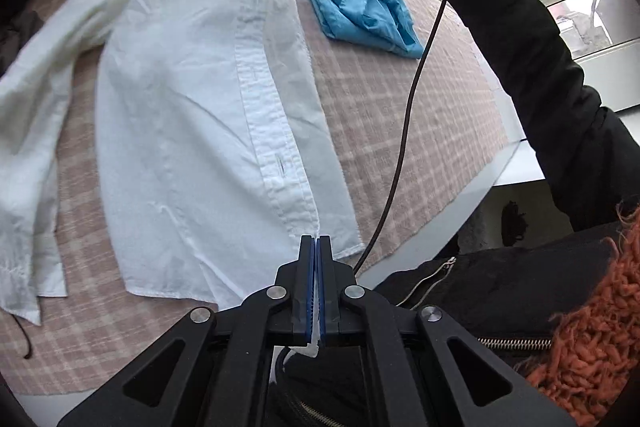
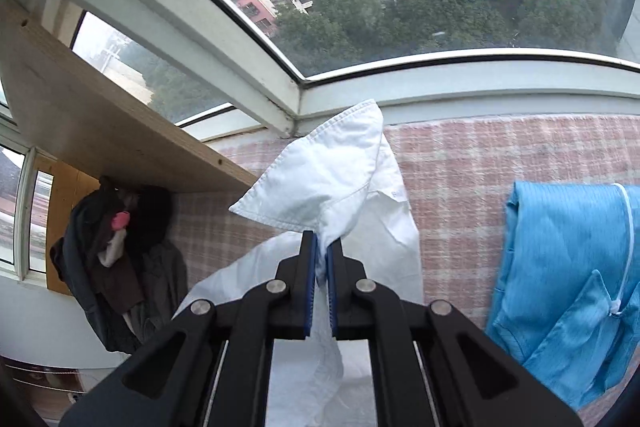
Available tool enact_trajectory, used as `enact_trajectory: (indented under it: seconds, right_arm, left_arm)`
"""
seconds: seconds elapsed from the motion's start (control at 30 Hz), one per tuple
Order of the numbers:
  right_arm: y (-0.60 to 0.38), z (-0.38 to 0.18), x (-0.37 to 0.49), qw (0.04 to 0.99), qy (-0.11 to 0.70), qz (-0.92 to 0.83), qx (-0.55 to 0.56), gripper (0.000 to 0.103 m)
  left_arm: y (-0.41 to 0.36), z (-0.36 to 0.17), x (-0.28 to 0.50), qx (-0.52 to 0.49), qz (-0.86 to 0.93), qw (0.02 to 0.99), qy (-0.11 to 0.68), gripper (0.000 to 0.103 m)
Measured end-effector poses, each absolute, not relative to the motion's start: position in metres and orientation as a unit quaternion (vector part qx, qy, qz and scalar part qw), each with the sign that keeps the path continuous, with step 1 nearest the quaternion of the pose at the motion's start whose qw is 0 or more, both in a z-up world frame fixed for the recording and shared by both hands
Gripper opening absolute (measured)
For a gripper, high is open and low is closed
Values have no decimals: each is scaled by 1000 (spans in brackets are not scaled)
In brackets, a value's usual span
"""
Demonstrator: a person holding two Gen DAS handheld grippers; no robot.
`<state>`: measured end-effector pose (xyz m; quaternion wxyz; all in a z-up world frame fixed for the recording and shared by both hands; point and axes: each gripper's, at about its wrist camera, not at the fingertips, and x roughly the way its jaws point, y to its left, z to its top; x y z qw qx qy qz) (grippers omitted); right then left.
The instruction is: Fold clothes
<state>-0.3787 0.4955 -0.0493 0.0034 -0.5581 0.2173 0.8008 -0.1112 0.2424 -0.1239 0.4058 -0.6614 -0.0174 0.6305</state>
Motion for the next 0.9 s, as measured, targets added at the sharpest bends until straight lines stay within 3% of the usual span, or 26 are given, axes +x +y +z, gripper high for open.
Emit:
enact_trajectory:
  seconds: [0.27,0.5,0.6,0.67,0.73,0.9]
  right_arm:
    - [515,-67,-386,57,168,810,-559,5]
    - [498,-98,-395,64,116,800,-585,6]
    - [496,-99,-394,66,110,801,-585,6]
    - [497,-97,-395,63,110,799,-589,6]
    - [497,-97,-394,54,116,785,-607,9]
    - [502,-82,-377,72,69,767,-634,24]
  left_arm:
    - [316,-131,-108,-656,569,494,-27,1]
    - [349,-181,-94,-696,536,474,51,1]
    - [335,-189,-94,-720,527,449,40,3]
    - [324,-178,-93,-715,535,449,36,18]
    - [309,-158,-92,-695,556,455,38,25]
    - [231,-137,-120,-662,630,404,41,32]
